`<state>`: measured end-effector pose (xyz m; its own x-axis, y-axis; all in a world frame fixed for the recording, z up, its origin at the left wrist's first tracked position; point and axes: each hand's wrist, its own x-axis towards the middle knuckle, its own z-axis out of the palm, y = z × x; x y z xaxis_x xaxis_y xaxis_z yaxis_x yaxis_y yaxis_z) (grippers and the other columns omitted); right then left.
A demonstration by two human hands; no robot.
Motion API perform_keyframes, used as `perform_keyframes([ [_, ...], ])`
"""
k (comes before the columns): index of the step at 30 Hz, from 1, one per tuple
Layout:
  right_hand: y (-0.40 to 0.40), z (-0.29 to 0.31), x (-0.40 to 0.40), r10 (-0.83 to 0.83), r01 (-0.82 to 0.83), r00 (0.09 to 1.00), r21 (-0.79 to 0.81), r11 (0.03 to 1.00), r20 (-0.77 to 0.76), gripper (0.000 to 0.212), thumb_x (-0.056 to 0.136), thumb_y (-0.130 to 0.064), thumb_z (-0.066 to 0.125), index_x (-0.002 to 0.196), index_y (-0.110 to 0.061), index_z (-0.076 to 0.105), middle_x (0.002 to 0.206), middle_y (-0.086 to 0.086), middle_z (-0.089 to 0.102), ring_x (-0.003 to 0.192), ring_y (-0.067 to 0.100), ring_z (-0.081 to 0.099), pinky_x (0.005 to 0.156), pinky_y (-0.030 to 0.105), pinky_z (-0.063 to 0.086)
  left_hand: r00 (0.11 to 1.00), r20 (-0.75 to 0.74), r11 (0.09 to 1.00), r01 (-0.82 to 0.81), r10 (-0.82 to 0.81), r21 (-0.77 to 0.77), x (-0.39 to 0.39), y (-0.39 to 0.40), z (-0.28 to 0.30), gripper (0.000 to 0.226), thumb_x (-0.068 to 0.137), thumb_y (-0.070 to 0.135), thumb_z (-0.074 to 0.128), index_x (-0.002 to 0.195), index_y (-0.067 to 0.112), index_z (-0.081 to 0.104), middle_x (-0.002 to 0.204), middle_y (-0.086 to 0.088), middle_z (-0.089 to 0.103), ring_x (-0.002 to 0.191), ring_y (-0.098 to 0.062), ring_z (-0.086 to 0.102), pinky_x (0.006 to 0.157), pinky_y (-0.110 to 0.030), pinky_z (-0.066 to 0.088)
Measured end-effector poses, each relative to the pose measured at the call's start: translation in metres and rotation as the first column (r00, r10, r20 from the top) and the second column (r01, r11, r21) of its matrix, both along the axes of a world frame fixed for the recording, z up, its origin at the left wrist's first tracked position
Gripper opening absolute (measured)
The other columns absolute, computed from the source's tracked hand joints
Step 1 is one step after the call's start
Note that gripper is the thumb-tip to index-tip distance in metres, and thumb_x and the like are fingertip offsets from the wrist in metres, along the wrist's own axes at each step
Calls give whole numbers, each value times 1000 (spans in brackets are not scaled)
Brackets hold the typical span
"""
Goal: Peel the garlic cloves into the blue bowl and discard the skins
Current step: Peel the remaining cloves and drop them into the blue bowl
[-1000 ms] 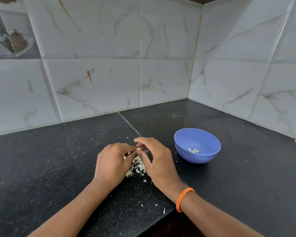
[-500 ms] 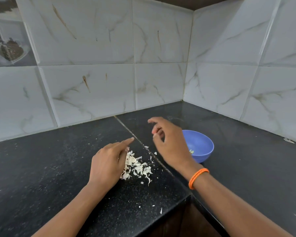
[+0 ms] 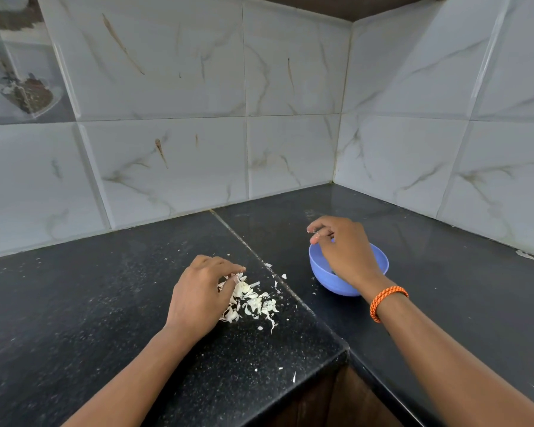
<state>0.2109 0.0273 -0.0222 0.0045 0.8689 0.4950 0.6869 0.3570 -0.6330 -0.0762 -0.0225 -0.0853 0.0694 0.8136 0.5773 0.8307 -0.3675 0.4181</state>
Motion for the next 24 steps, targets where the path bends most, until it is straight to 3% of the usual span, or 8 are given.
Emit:
perform_keyframes([
  [3,-12,1,-14,145,-147,988,43,988,47,28,100,-8,59,105,-27,79,90,-14,69,80,1,63,75,21,48,999,5,998,47,-47,-32,-9,4,-1,16,100,37,75,113,44,81,114,29,73,124,-3,55,93,-32,49],
  [7,-31,-1,-43,435,-420,892,-133,898,124,13,102,-26,68,102,-28,80,92,-9,67,77,2,59,72,18,47,998,-46,997,38,-41,-64,-16,9,-3,13,98,38,77,108,44,81,109,31,71,122,-8,54,100,-43,43],
  [10,-36,-16,-63,414,-385,882,-160,909,226,16,101,-33,67,97,-30,82,93,-11,66,81,8,63,75,33,53,997,-70,998,-30,26,-62,-15,7,-1,13,94,36,79,104,45,81,97,27,69,110,-9,49,95,-38,35],
  [15,-33,-26,-91,297,-258,879,-151,954,372,13,101,-30,66,101,-32,80,99,-12,61,83,11,61,69,32,45,995,-78,995,-69,64,-68,-15,5,-2,5,94,37,79,93,41,78,94,24,67,105,-11,46,95,-36,32],
  [19,-29,-29,-106,257,-199,845,-171,965,468,12,102,-34,66,105,-29,77,100,-12,51,93,16,56,74,33,39,995,-80,995,-72,67,-64,-15,5,-2,8,93,32,75,88,39,75,95,24,68,106,-10,45,96,-36,34],
  [21,-27,-31,-111,252,-188,835,-176,966,489,11,101,-35,68,104,-28,76,101,-11,52,99,18,60,74,34,40,995,-74,996,-66,61,-62,-14,6,-3,14,94,28,72,88,39,76,97,25,69,108,-8,45,94,-34,30],
  [24,-24,-32,-115,253,-183,835,-186,965,489,7,99,-30,69,97,-25,72,101,-10,54,94,18,59,72,34,41,995,-74,996,-68,64,-50,-14,6,-4,17,95,25,72,89,39,78,98,25,69,109,-8,45,94,-33,28],
])
